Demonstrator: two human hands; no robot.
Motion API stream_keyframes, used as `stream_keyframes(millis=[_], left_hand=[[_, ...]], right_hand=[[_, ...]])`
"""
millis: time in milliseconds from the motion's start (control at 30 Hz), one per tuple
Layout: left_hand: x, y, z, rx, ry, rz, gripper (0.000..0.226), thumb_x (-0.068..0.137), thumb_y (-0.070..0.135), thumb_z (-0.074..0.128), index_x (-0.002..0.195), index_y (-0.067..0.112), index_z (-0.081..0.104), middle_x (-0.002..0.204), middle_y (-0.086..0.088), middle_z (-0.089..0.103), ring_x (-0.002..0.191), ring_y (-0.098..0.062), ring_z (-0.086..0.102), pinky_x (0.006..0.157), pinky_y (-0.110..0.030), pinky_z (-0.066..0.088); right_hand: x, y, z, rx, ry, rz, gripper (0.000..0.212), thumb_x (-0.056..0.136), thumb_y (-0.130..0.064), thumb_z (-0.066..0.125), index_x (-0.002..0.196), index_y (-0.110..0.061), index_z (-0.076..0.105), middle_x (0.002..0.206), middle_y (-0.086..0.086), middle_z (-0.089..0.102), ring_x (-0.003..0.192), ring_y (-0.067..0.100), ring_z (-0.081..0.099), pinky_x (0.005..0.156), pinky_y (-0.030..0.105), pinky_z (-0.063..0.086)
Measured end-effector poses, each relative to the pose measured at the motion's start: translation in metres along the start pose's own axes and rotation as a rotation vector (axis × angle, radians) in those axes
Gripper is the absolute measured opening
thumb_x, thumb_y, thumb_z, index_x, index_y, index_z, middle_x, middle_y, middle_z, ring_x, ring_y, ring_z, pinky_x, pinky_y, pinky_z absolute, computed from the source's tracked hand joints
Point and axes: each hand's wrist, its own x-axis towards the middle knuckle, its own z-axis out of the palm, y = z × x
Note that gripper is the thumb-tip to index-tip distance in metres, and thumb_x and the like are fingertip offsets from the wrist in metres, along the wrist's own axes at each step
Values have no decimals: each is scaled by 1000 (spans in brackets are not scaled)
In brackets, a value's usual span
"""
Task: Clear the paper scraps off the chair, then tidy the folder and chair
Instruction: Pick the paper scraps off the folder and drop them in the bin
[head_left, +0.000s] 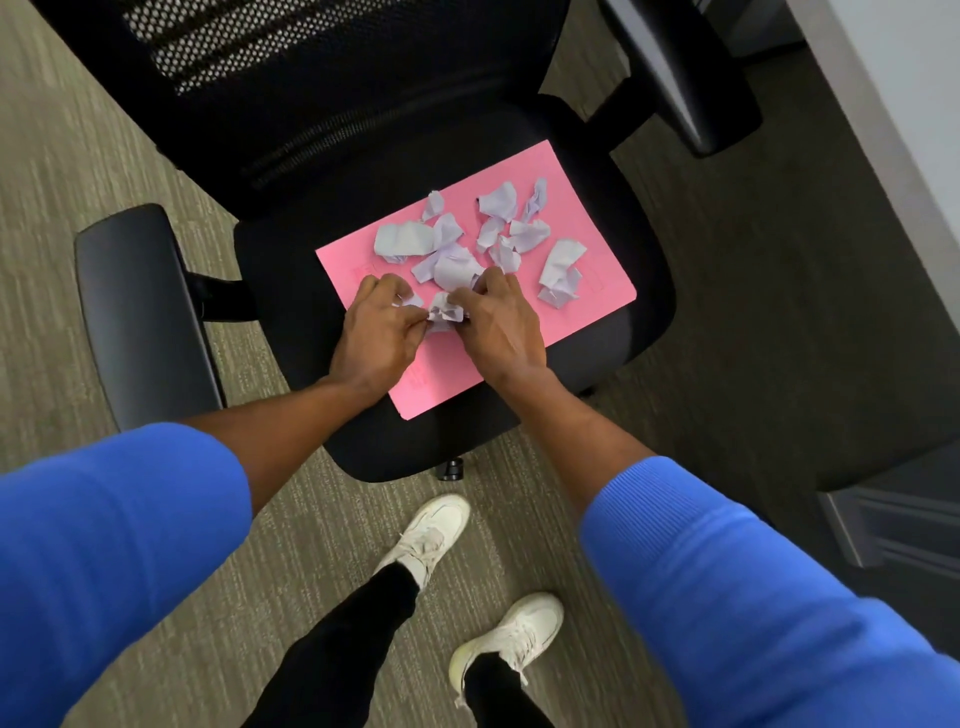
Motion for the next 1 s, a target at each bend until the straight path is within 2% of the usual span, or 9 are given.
stream_keyframes(millis=[167,267,367,433,700,833,1000], left_hand=[[1,3,-5,-49,-4,-6,19,97,11,74,104,-5,83,107,-19,70,105,-38,63,85,-52,55],[-5,3,-9,-60,-3,18,15,94,9,76,98,-5,82,102,-18,72,99,-37,65,81,-52,56],[-14,0,-13,-67,1,24,14,91,8,80,97,-4,83,99,-17,73,97,-35,67,79,-47,56],[-20,-2,-16,-69,10,20,13,90,8,81,97,-3,83,99,-17,73,96,-35,67,78,-44,55],[-46,14,-27,-98,83,-20,9,88,6,83,92,-3,82,97,-14,75,94,-34,69,79,-42,55],[-63,40,-22,-144,105,-21,8,87,4,84,91,-2,82,97,-13,75,93,-33,70,78,-46,58],[-88,84,1,-223,109,7,4,86,5,85,89,2,82,96,-8,75,93,-27,70,81,-35,54]], right_hand=[[-4,-2,-3,102,44,32,33,95,-16,75,128,-12,74,114,13,62,111,34,59,72,33,38],[-10,-1,-10,154,57,49,34,93,-9,77,126,-11,76,114,13,64,108,34,62,75,32,44],[-17,3,-20,208,104,55,30,91,-2,76,121,-8,78,112,15,66,104,34,65,79,40,57],[-21,6,-26,233,132,76,31,93,1,73,122,-9,78,112,14,66,104,33,66,82,44,60],[-50,21,-46,361,280,162,22,94,-10,78,115,-12,82,103,5,68,93,21,65,78,36,58],[-89,42,-55,361,361,158,18,92,-13,80,110,-11,83,97,4,67,88,21,65,73,37,58],[-163,87,-53,309,412,208,14,90,-13,82,104,-17,85,94,1,66,86,21,66,73,31,55]])
